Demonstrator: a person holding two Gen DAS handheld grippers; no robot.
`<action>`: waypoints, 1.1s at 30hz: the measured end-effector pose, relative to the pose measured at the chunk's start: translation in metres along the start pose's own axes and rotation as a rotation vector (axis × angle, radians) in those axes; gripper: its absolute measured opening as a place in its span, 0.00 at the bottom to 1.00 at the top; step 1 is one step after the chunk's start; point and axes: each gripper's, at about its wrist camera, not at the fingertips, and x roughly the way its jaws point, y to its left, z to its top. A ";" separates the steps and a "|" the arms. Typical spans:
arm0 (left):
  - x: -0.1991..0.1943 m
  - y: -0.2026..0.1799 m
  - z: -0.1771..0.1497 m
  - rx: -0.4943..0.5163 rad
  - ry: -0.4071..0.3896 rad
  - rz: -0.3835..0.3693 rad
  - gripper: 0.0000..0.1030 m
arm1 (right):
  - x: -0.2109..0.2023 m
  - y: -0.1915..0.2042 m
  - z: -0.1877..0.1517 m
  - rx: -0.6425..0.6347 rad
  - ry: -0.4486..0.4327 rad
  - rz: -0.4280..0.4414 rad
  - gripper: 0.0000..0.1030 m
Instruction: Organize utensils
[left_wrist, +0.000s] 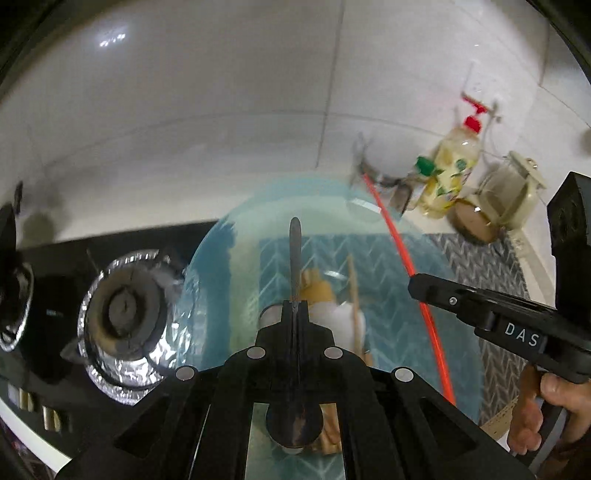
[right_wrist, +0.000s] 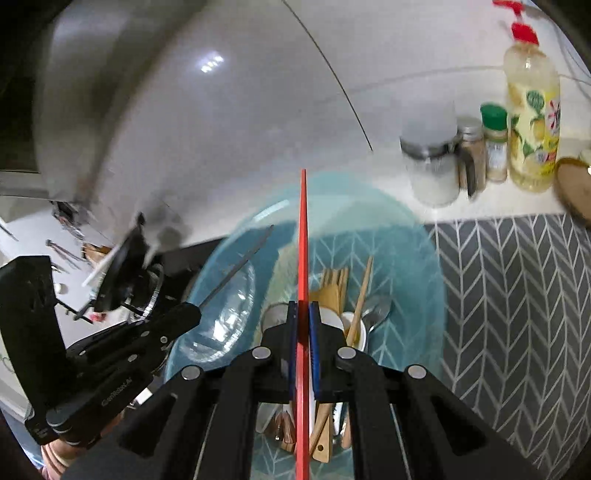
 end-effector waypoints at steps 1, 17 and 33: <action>0.002 0.002 -0.002 -0.004 0.006 -0.006 0.03 | 0.002 0.000 -0.003 0.005 0.006 -0.010 0.06; 0.044 0.009 -0.020 -0.023 0.081 -0.060 0.06 | 0.055 0.002 -0.019 -0.029 0.207 -0.115 0.07; -0.075 0.019 0.023 -0.011 -0.143 0.043 0.71 | -0.069 0.048 0.015 -0.142 -0.119 -0.240 0.15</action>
